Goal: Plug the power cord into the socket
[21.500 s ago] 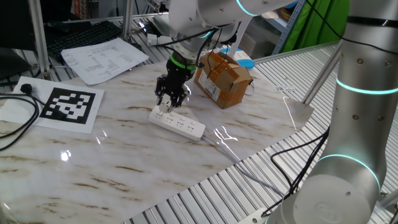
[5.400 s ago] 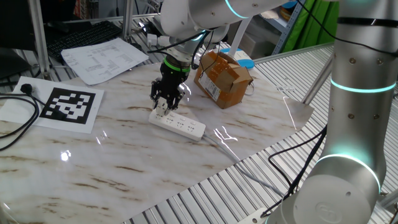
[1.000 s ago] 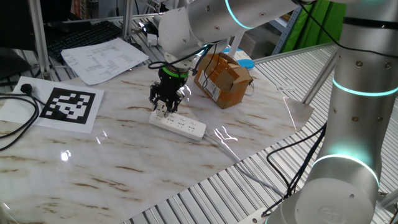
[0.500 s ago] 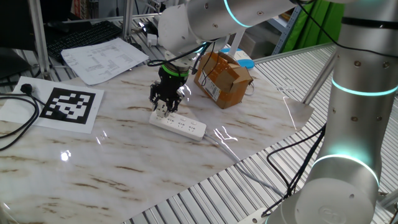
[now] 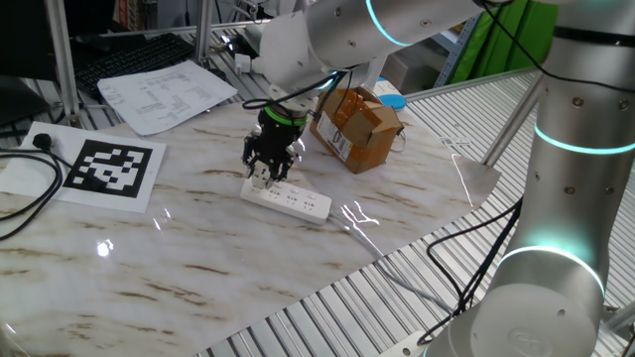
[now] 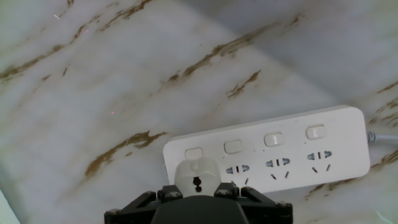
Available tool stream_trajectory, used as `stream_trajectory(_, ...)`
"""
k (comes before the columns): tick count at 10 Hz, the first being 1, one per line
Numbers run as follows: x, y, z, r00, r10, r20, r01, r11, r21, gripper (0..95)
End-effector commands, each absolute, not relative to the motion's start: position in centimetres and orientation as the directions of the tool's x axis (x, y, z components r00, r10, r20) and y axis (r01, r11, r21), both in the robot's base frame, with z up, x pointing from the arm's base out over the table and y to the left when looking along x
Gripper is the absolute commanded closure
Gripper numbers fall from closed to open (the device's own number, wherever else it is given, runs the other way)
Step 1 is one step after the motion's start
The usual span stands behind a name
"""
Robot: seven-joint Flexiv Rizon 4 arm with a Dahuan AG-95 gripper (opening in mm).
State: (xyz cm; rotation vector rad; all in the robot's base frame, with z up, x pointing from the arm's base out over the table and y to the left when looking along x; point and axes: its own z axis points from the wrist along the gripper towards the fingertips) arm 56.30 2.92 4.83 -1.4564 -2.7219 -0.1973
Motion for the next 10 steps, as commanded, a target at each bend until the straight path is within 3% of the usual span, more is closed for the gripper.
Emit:
stream_trajectory(1, 56.22, 3.25, 1.95, -0.556, 0.826, 0.099, 0.831, 0.549, 0.087, 95.0)
stream_trajectory(10, 56.13, 3.31, 1.57, -0.55, 0.83, 0.089, 0.834, 0.542, 0.102, 95.0)
